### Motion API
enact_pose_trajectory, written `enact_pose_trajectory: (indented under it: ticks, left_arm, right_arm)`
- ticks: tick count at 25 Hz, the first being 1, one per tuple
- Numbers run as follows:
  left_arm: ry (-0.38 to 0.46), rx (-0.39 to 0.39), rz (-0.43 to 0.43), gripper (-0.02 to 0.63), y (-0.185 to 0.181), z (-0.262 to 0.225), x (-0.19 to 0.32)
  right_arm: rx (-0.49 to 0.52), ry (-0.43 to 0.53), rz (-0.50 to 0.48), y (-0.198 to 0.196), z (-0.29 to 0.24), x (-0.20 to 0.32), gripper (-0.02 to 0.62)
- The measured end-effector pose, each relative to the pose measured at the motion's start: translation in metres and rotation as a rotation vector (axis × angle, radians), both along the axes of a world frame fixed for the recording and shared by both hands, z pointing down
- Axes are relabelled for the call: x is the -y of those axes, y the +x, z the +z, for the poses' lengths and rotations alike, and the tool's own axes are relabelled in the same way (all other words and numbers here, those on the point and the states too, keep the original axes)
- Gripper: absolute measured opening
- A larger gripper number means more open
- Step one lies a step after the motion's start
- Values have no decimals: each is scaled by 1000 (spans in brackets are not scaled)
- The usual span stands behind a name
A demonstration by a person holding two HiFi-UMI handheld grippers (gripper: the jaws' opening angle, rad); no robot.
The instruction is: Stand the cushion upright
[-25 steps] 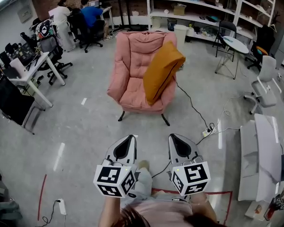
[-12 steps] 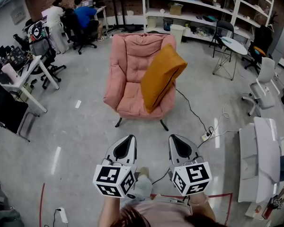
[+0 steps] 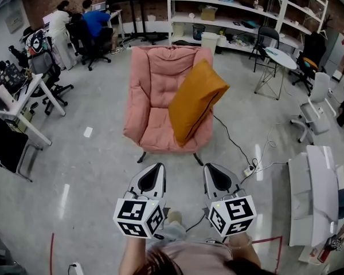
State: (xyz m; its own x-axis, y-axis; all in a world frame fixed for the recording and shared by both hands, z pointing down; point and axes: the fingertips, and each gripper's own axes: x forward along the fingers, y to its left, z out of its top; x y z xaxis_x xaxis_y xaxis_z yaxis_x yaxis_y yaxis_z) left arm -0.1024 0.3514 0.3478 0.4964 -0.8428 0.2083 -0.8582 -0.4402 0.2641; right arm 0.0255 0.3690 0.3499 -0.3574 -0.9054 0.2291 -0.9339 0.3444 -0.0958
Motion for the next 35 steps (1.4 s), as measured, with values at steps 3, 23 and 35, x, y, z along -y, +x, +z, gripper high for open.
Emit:
enact_pose_trajectory:
  ticks: [3,23,35]
  left_arm:
    - [2,-6,7,-8,-5,2,18]
    - [-7,-17,69,-8,-8,6,92]
    - [-10,-15,70,-8,-1,7,130]
  right_arm:
    - [-4,3,6,-5,0,18,15]
    - [1,0,67,-7,2,83,15]
    - [35,-3,67,2,7,123,15]
